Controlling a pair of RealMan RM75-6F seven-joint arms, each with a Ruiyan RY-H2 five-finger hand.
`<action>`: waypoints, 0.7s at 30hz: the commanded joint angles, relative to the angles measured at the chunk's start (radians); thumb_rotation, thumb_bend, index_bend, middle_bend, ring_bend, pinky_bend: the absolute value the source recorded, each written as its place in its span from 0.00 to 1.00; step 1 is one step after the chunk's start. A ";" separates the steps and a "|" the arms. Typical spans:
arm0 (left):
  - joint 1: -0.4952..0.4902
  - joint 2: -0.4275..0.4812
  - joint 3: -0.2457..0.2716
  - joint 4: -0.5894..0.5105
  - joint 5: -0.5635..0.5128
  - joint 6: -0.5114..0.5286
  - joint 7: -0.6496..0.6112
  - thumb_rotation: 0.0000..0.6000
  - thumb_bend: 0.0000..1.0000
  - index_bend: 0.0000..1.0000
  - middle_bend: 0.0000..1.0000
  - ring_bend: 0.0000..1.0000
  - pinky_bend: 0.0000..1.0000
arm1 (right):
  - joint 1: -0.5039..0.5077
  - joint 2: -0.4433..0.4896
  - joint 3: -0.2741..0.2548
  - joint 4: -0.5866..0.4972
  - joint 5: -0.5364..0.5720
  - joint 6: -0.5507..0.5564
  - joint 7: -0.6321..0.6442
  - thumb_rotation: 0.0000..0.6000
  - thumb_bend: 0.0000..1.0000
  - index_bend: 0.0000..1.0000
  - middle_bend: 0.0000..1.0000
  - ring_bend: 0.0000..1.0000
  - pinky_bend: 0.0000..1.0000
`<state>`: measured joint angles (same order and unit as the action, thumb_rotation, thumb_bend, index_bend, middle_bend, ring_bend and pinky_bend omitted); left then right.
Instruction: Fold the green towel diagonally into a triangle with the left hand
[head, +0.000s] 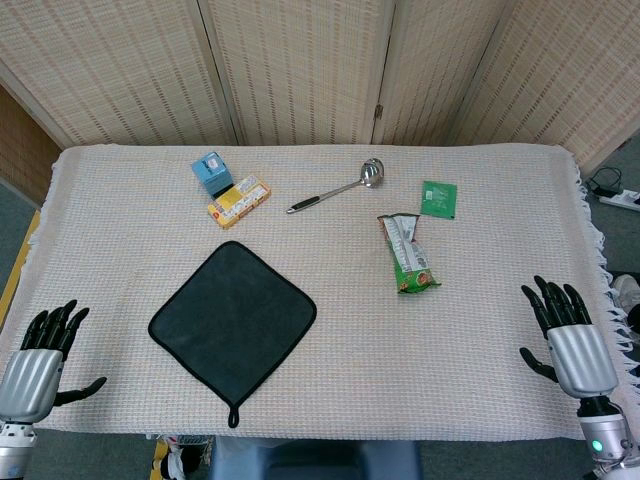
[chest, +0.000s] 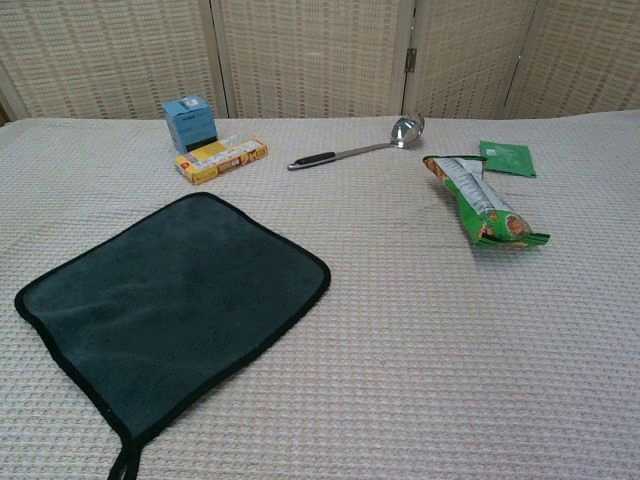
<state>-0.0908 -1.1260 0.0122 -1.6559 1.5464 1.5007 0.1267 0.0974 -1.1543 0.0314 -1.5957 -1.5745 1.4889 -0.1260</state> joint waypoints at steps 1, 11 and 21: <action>-0.001 0.001 -0.004 0.001 -0.010 -0.007 0.001 0.83 0.18 0.00 0.00 0.00 0.00 | 0.001 -0.001 -0.002 0.000 -0.004 -0.001 0.000 1.00 0.29 0.00 0.00 0.00 0.00; -0.023 -0.016 -0.001 0.010 0.045 -0.017 -0.004 0.85 0.18 0.01 0.13 0.06 0.07 | -0.013 0.009 -0.008 0.001 -0.022 0.025 0.015 1.00 0.28 0.00 0.00 0.00 0.00; -0.167 -0.003 -0.075 -0.054 -0.047 -0.230 -0.021 1.00 0.18 0.30 1.00 0.98 1.00 | -0.016 0.000 -0.006 0.002 -0.045 0.047 0.006 1.00 0.29 0.00 0.00 0.00 0.00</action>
<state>-0.1972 -1.1283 -0.0195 -1.6759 1.5867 1.3692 0.1233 0.0808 -1.1507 0.0244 -1.5960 -1.6204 1.5369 -0.1152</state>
